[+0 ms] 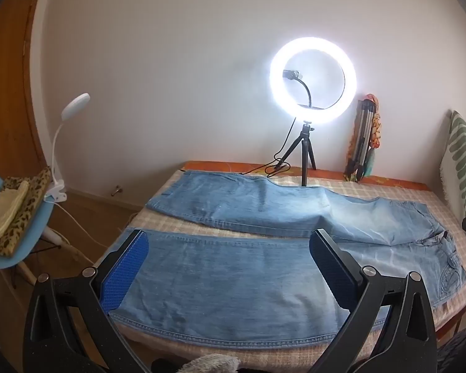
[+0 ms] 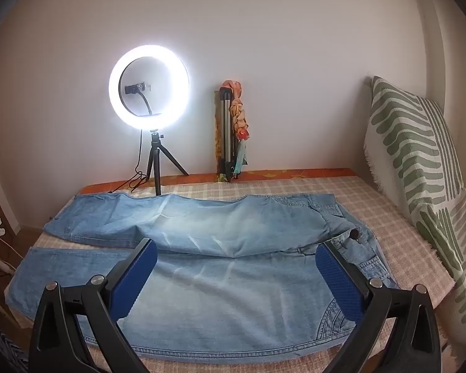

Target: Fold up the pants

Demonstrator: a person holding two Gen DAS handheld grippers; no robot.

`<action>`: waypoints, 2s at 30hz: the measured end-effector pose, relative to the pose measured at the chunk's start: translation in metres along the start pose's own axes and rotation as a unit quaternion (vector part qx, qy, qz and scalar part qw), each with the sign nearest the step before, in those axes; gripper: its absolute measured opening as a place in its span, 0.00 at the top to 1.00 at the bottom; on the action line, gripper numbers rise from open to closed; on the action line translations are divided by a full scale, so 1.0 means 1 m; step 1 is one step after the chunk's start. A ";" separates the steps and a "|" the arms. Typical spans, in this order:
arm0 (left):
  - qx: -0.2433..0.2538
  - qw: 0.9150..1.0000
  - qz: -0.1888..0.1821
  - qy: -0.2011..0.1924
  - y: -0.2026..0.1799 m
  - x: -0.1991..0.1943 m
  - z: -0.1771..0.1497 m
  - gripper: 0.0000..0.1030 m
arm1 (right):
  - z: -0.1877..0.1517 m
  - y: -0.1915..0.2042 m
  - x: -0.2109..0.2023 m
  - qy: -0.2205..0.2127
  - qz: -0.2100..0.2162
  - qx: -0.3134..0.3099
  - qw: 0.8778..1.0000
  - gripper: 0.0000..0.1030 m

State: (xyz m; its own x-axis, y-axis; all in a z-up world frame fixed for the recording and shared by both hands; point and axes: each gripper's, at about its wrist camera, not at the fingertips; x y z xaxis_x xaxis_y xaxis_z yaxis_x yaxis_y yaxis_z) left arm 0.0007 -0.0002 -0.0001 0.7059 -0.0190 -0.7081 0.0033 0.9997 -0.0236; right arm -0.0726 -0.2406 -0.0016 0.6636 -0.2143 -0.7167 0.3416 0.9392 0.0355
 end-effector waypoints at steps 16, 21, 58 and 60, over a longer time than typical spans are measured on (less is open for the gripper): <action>0.002 1.000 0.015 -0.006 -0.002 -0.002 0.000 0.00 | -0.002 0.001 0.001 -0.004 0.003 0.003 1.000 0.00; -0.005 1.000 0.015 -0.008 0.002 -0.003 -0.001 0.00 | -0.002 0.000 0.004 -0.005 0.002 -0.002 1.000 0.00; 0.002 1.000 0.014 -0.009 -0.005 -0.001 -0.003 0.00 | -0.003 -0.001 0.003 -0.004 0.004 0.000 1.000 0.00; 0.002 1.000 0.014 -0.008 -0.005 0.000 -0.002 0.00 | -0.003 -0.001 0.003 -0.003 0.004 0.000 1.000 0.00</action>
State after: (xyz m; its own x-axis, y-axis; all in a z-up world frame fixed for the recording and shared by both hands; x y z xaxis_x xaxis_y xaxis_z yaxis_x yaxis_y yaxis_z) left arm -0.0011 -0.0050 -0.0012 0.7170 0.0082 -0.6970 -0.0125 0.9999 -0.0012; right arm -0.0731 -0.2416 -0.0062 0.6712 -0.2077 -0.7116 0.3361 0.9409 0.0425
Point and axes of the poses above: each gripper's, at about its wrist camera, not at the fingertips, and x roughly the way its jaws point, y to its left, z to its top, and after that the axes turned 15 degrees about y, right-handed
